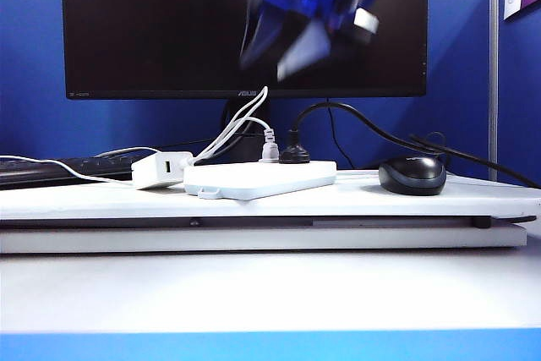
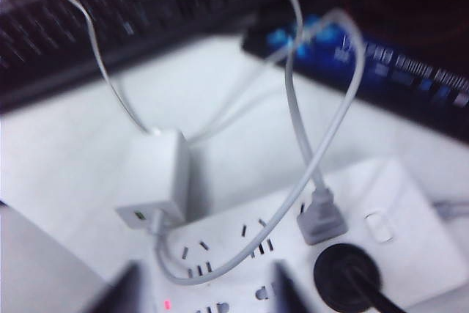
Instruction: Unplug the white charger from the socket, then place it next to the socket.
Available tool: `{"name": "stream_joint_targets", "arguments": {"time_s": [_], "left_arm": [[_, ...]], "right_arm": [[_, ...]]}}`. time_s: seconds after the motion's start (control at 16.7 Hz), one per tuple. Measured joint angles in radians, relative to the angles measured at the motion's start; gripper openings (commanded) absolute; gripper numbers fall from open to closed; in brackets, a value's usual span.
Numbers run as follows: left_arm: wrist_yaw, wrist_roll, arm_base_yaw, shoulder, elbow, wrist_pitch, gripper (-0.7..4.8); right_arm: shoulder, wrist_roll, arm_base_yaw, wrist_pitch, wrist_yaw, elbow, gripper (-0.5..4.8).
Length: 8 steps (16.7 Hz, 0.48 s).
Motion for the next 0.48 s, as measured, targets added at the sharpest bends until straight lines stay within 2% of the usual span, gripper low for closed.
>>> {"name": "stream_joint_targets", "arguments": {"time_s": [0.24, 0.36, 0.48], "left_arm": [[-0.005, -0.019, 0.000, -0.097, 0.000, 0.018, -0.05], [-0.084, -0.020, 0.000, -0.209, 0.000, 0.007, -0.05], [-0.159, -0.018, 0.000, -0.314, 0.000, -0.065, -0.05]], "right_arm": [[-0.246, -0.124, -0.004, -0.014, 0.004, -0.001, -0.05], [-0.424, -0.154, -0.004, -0.015, 0.037, 0.001, -0.05], [-0.512, -0.228, -0.004, -0.032, 0.046, -0.017, -0.05]]}}
